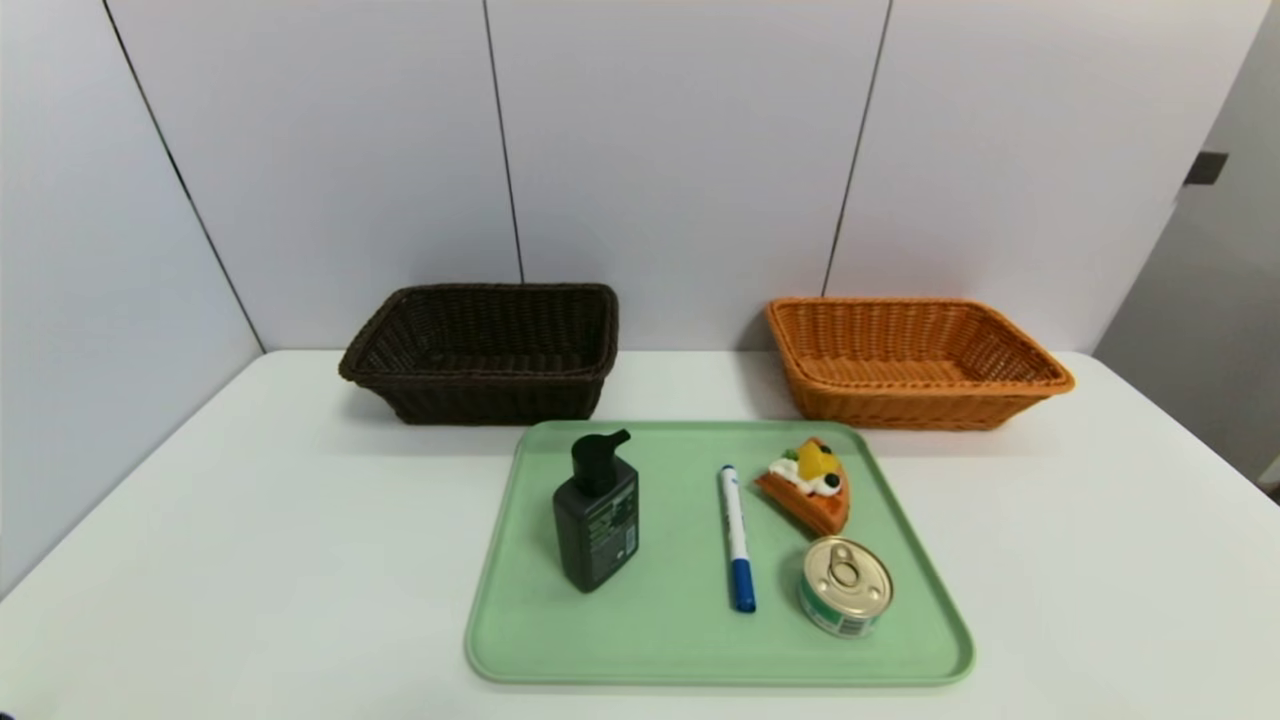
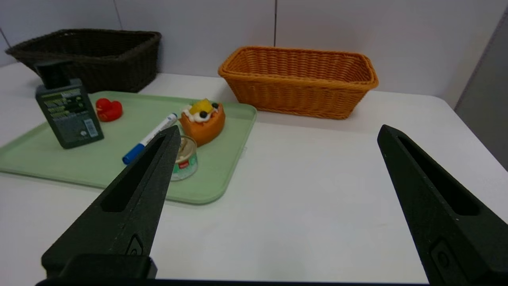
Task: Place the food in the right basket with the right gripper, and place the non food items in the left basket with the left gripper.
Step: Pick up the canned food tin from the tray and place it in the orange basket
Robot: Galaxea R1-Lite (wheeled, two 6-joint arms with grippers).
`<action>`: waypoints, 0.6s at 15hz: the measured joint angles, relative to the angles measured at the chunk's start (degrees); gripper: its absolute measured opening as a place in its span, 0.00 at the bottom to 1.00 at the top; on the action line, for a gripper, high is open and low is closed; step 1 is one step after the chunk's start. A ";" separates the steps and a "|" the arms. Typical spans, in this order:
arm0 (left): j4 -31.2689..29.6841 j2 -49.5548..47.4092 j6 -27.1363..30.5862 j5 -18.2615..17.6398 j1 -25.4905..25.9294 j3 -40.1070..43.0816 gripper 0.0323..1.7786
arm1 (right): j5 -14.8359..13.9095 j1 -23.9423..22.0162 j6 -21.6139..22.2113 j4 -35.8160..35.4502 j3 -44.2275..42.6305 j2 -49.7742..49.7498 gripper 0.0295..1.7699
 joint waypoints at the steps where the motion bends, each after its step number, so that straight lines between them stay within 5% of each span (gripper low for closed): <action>1: -2.86 4.33 -0.27 -0.07 0.00 -1.58 0.95 | 0.72 1.34 0.63 -1.41 -2.18 3.36 0.97; 5: -16.57 24.65 -0.30 -0.18 0.00 -10.50 0.95 | 4.72 5.57 2.23 -12.29 -10.18 21.75 0.97; 9: -25.70 41.79 -0.11 0.33 0.00 -21.77 0.95 | 13.95 6.97 2.56 -26.27 -16.46 38.47 0.97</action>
